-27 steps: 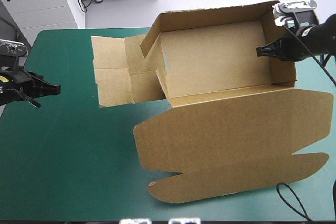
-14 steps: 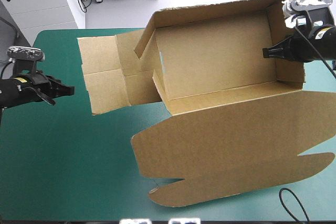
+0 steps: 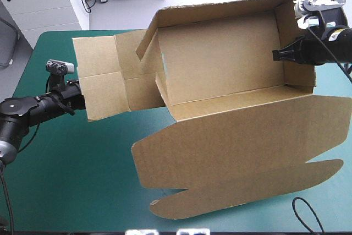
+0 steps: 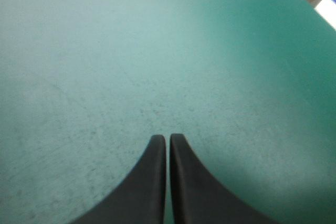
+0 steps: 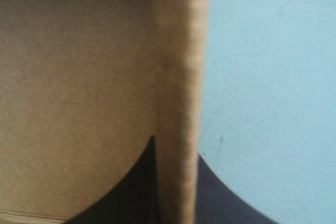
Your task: Fold the box
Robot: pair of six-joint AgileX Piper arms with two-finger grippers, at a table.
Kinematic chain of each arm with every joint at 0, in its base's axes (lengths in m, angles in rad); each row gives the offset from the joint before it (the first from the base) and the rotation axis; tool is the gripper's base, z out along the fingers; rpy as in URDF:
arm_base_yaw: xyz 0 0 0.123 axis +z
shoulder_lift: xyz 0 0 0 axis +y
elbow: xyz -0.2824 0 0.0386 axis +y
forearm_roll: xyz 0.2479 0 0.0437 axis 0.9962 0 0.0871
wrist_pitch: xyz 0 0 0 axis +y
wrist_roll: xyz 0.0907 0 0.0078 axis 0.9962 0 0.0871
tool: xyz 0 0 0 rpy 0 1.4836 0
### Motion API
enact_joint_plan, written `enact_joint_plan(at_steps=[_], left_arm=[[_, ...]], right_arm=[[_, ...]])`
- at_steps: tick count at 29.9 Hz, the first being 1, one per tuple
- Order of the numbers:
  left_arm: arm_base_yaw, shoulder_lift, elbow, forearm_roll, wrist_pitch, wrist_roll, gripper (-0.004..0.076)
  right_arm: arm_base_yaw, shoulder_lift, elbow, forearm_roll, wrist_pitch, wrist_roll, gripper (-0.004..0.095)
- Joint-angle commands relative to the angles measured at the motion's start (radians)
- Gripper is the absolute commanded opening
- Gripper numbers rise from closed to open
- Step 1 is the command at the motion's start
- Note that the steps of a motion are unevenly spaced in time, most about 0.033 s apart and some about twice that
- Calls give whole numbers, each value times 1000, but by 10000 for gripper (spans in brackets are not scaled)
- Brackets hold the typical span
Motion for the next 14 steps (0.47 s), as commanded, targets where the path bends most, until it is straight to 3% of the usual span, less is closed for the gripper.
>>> enact_joint_plan(at_steps=[1,14], left_arm=[[-1,0,-24,-169,75,49,9],[-1,10,-46,-403,370,129,9]], right_arm=[[-7,-32,-27,51,-5,-5,-19],[-7,-32,3,62,-5,-20,-19]])
